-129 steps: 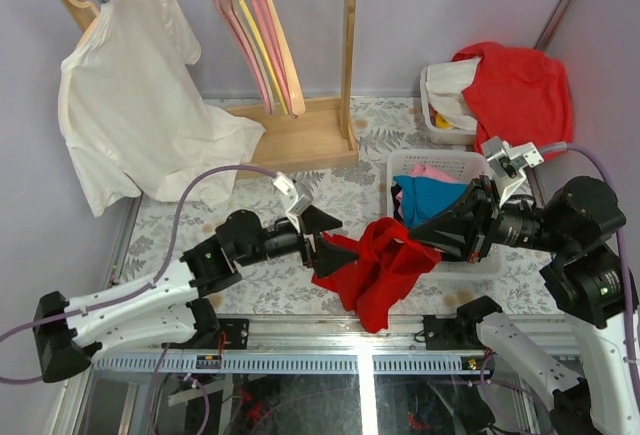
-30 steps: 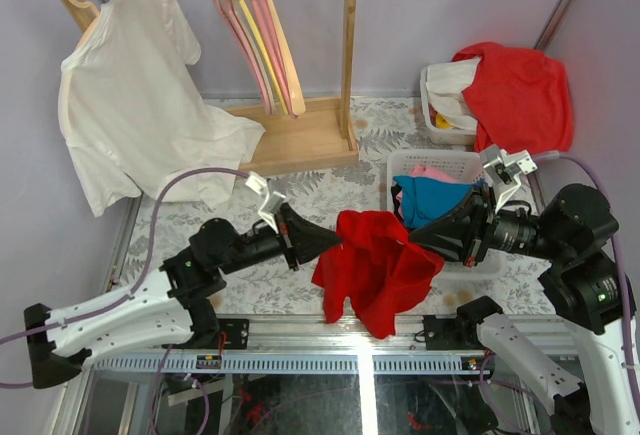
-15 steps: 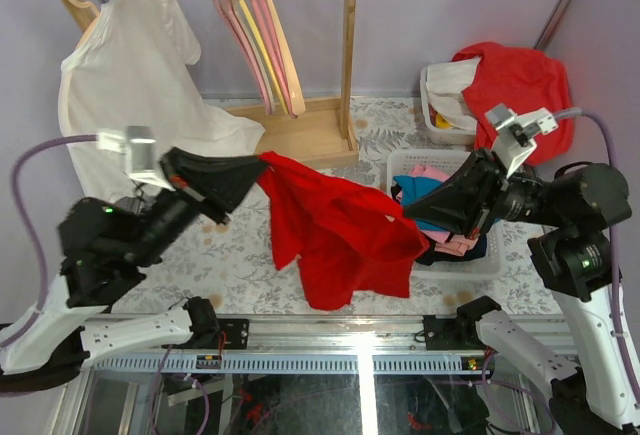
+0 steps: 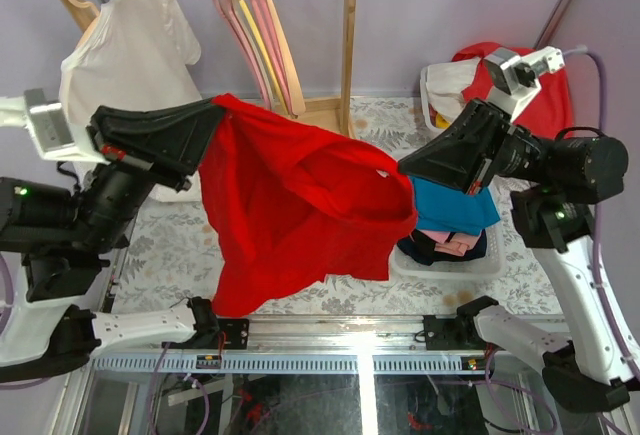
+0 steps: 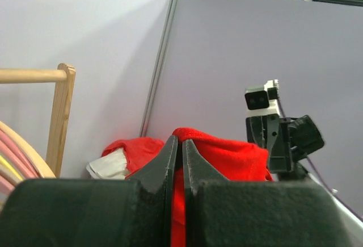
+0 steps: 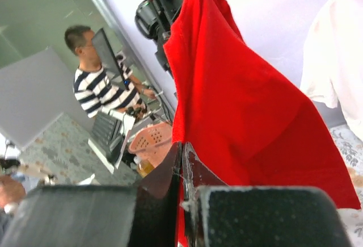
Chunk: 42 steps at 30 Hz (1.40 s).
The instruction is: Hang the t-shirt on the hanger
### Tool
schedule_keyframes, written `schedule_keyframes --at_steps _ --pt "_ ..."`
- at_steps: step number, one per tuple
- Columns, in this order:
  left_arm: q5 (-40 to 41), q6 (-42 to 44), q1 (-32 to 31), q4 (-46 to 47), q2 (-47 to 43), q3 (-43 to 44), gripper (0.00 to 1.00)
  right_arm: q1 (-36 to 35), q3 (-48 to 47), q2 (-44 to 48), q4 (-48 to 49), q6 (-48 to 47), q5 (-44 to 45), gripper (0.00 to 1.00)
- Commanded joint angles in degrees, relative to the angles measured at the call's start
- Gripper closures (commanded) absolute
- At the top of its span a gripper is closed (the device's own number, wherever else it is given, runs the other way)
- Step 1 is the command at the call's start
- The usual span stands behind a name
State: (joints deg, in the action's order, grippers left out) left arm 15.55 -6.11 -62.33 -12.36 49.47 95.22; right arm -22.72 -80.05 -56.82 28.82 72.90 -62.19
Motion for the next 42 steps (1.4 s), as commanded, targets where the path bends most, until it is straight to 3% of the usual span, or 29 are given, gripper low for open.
schedule_keyframes --at_steps 1,2,4,6,13,20,24,26,29,34,37,42 --pt "5.01 5.11 0.03 3.6 4.99 3.97 1.0 0.23 -10.34 4.63 -40.34 -28.67 6.1 1.0" --pt "6.33 5.51 0.04 3.29 5.51 3.18 1.0 0.24 -12.31 4.27 -51.63 -35.63 10.25 1.0" --pt "8.9 6.08 0.08 3.14 5.76 1.01 1.0 0.22 -13.1 3.77 -64.98 -43.51 17.78 1.0" --pt "10.14 6.0 0.06 3.13 5.35 -1.26 1.0 0.26 -11.61 3.99 -67.89 -46.13 21.7 1.0" --pt "12.8 5.94 0.1 1.08 2.79 -3.91 1.0 0.23 -6.88 5.3 -61.64 -44.65 14.71 1.0" --pt "14.83 7.56 0.04 1.22 -0.5 -2.23 1.0 0.27 -1.37 7.06 -45.91 -33.26 2.8 1.0" --pt "13.36 7.85 0.02 0.24 0.57 0.31 1.0 0.23 0.72 8.95 -37.16 -26.62 -0.69 1.0" --pt "12.92 8.31 0.08 -0.1 2.5 1.84 1.0 0.24 0.63 9.49 -37.66 -26.42 0.49 1.0" --pt "12.42 9.1 0.05 0.93 6.24 2.64 1.0 0.22 -2.73 9.22 -52.81 -34.65 11.05 1.0" --pt "14.2 8.99 0.01 6.7 14.75 -0.02 1.0 0.24 -1.91 6.91 -66.22 -43.99 33.81 1.0" --pt "16.44 8.4 0.32 9.13 23.29 -0.41 1.0 0.28 2.43 4.56 -69.21 -48.17 47.03 1.0" --pt "13.9 1.7 4.91 9.6 34.23 -0.97 1.0 0.8 12.91 1.81 -66.8 -50.43 57.4 1.0"
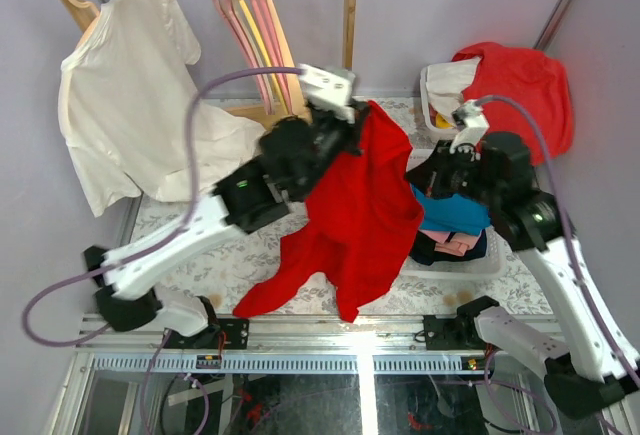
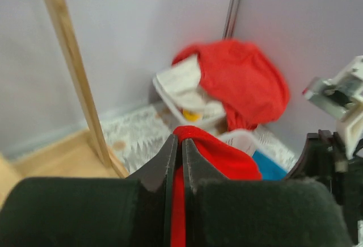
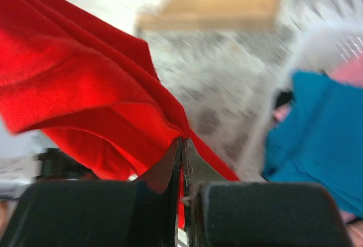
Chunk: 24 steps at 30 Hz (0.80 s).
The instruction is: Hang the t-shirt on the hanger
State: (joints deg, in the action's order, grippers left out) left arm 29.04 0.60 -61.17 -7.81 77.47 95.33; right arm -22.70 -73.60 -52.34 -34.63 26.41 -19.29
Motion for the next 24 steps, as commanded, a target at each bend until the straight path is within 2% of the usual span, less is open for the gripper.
schedule_keyframes --at_steps 1,6,9,15,20,24 --pt "-0.79 -7.12 5.29 5.5 7.44 -2.21 1.0 1.61 8.22 -2.9 -2.55 -3.84 15.46 1.0" --pt "-6.34 -14.78 11.62 10.12 10.68 -9.49 1.0 8.81 12.62 -2.42 -1.04 -4.72 11.22 1.0" --pt "-7.66 -15.62 12.03 11.52 12.25 -11.74 1.0 9.5 13.87 0.32 -1.72 -3.95 15.0 1.0" --pt "-7.53 -15.51 12.43 14.95 12.66 -15.49 1.0 9.65 13.05 5.27 -1.62 -4.26 13.77 1.0" --pt "-6.47 -14.92 12.65 13.95 10.71 -14.52 1.0 9.66 11.26 6.48 0.02 -3.36 3.82 1.0" --pt "-3.9 -14.31 12.64 11.49 2.39 -16.59 1.0 9.62 8.86 5.68 2.07 -2.16 -12.52 1.0"
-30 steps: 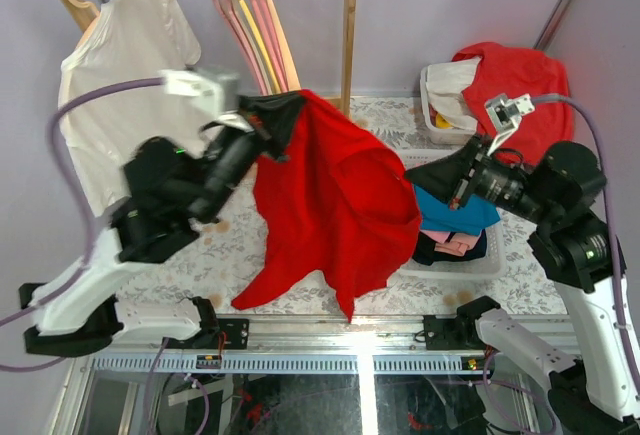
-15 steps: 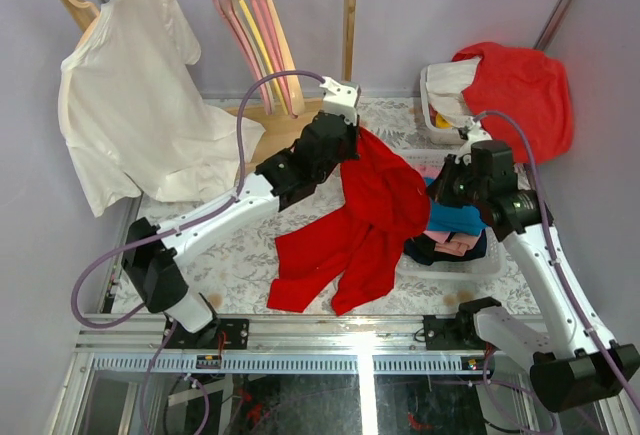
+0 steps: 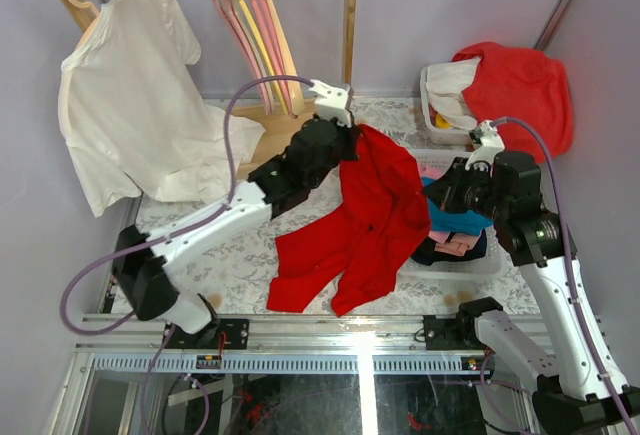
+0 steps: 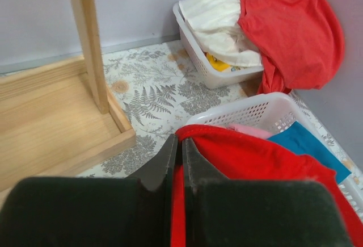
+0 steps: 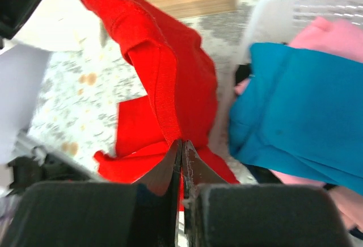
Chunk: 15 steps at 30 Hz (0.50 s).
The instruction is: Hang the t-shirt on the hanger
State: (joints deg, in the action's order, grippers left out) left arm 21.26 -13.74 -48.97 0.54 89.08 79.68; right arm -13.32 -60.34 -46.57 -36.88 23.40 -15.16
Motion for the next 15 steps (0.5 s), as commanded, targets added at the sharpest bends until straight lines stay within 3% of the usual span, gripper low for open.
schedule_keyframes --at_steps 1,9,15 --pt "4.41 0.36 0.41 2.1 -11.77 -1.23 1.0 0.27 -4.58 -0.04 5.83 2.21 -20.58 1.0" --pt "7.51 2.84 0.45 -9.53 -32.15 1.71 1.0 0.22 -8.44 1.19 30.53 23.59 -47.25 1.0" --pt "5.29 6.16 0.45 -18.02 -35.76 15.83 1.0 0.26 -10.12 1.94 61.22 49.75 -50.73 1.0"
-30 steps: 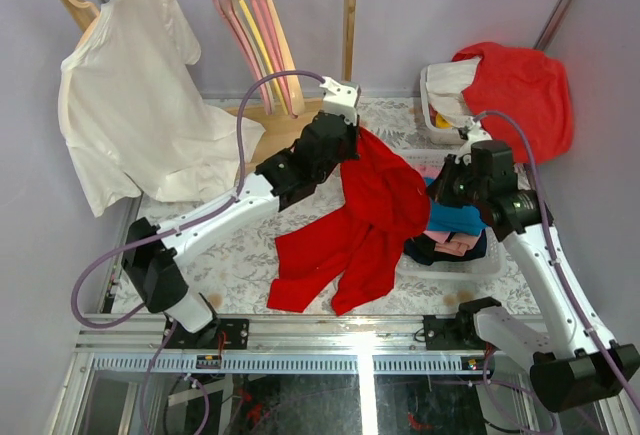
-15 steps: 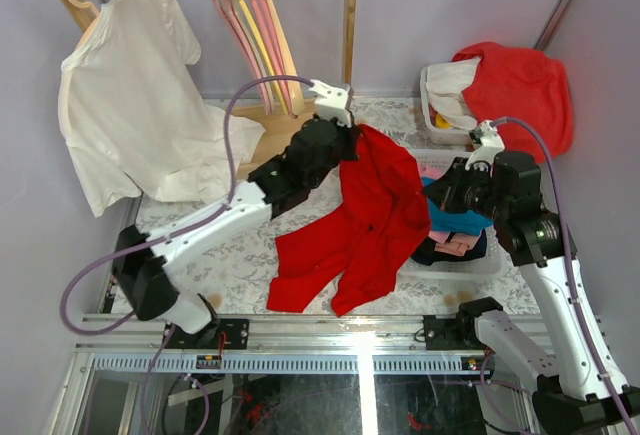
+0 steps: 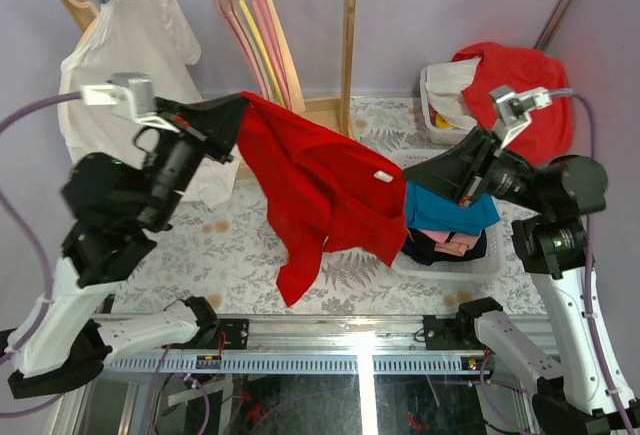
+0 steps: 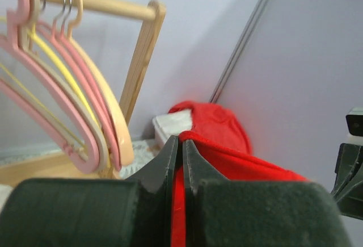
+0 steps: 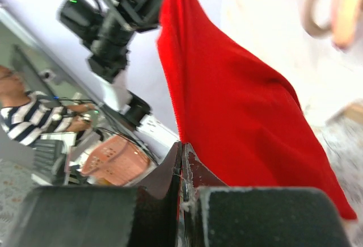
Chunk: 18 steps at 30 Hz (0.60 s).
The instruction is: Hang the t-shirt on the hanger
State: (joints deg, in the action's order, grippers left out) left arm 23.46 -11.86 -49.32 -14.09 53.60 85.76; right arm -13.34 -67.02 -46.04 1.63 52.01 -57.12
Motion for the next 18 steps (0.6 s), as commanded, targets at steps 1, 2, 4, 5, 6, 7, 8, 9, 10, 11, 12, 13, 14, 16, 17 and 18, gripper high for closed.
schedule_keyframes --at_steps 1,2,4,5,6,7,8,9,10,11,12,13,14,16,17,18 --pt "2.24 4.79 0.8 -4.41 1.01 12.6 1.0 0.21 -4.31 1.15 23.8 22.35 -8.54 1.0" --pt "1.03 5.02 0.75 -5.38 2.66 15.51 1.0 0.24 -5.21 0.96 23.55 22.67 -8.27 1.0" --pt "-1.96 4.81 0.77 -7.02 7.48 20.86 1.0 0.25 -6.3 1.22 20.2 20.92 -7.34 1.0" --pt "-3.19 4.37 0.8 -7.38 9.49 22.05 1.0 0.25 -6.8 1.67 15.03 18.38 -6.71 1.0" --pt "-4.26 3.63 0.78 -7.1 11.43 22.28 1.0 0.23 -7.62 2.36 10.08 15.31 -6.05 1.0" --pt "-5.45 2.73 0.74 -6.19 13.2 21.81 1.0 0.25 -8.43 2.91 3.35 11.09 -4.86 1.0" --pt "-6.33 1.46 0.78 -5.92 14.97 21.21 1.0 0.29 -9.98 3.26 -4.29 5.55 -3.22 1.0" --pt "-6.82 0.34 0.75 -5.8 16.92 20.38 1.0 0.25 -11.67 3.35 -13.33 -0.02 -0.93 1.0" --pt "-7.02 -0.69 0.8 -5.3 18.53 18.85 1.0 0.22 -13.22 3.41 -20.87 -5.38 1.17 1.0" --pt "-7.16 -1.76 0.76 -4.11 19.7 16.62 1.0 0.2 -14.4 3.45 -27.39 -11.52 3.75 1.0" --pt "-7.58 -2.95 0.71 -2.53 20.76 13.78 1.0 0.2 -15.16 3.46 -33.53 -15.53 6.63 1.0" --pt "-8.12 -3.98 0.67 -0.78 21.76 10.82 1.0 0.2 -15.0 3.51 -38.02 -19.02 10.63 1.0" --pt "-7.97 -5.1 0.67 0.82 22.99 8.03 1.0 0.24 -13.83 3.59 -41.65 -21.08 14.28 1.0" --pt "-7.08 -7.07 0.69 5.49 24.99 1.36 1.0 0.2 -8.82 3.92 -44.81 -23.14 20.15 1.0" --pt "-6.26 -7.84 0.67 8.64 25.82 -1.94 1.0 0.26 -5.64 4.17 -44.84 -23.19 22.9 1.0" --pt "-4.76 -8.72 0.7 11.46 26.71 -4.9 1.0 0.25 -2.29 4.44 -44.43 -23.37 25.04 1.0"
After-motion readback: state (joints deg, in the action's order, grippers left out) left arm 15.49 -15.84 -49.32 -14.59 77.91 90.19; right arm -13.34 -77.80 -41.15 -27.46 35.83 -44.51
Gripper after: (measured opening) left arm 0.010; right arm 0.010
